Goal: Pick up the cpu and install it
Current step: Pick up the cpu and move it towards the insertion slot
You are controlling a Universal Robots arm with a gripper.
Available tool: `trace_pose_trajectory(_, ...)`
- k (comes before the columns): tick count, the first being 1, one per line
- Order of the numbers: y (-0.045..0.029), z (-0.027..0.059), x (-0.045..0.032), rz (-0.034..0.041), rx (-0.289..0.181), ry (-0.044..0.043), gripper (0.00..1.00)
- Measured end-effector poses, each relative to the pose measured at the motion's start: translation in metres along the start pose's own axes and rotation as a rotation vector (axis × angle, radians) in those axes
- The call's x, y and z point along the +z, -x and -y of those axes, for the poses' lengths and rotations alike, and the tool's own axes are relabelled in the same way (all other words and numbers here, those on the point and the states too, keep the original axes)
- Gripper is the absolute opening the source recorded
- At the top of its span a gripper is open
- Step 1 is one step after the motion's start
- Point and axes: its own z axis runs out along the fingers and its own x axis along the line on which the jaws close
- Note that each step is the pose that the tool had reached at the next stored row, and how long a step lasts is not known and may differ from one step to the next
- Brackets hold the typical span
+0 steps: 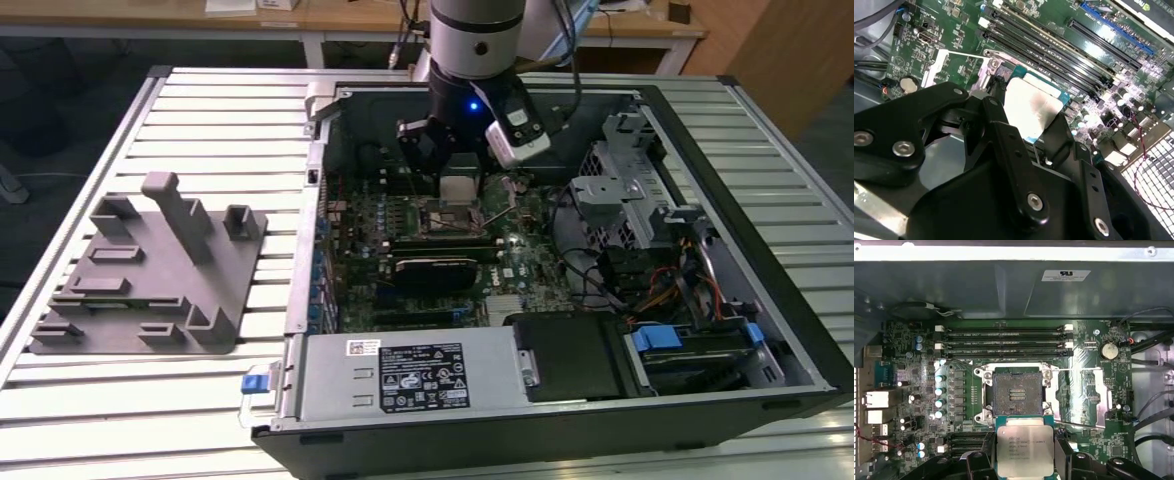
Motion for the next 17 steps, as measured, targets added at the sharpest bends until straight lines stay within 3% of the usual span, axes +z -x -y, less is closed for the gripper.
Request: trace_pose_trajectory(17, 0.0001, 0.0002, 0.0095, 0.0016, 0.033, -0.0011, 0.55)
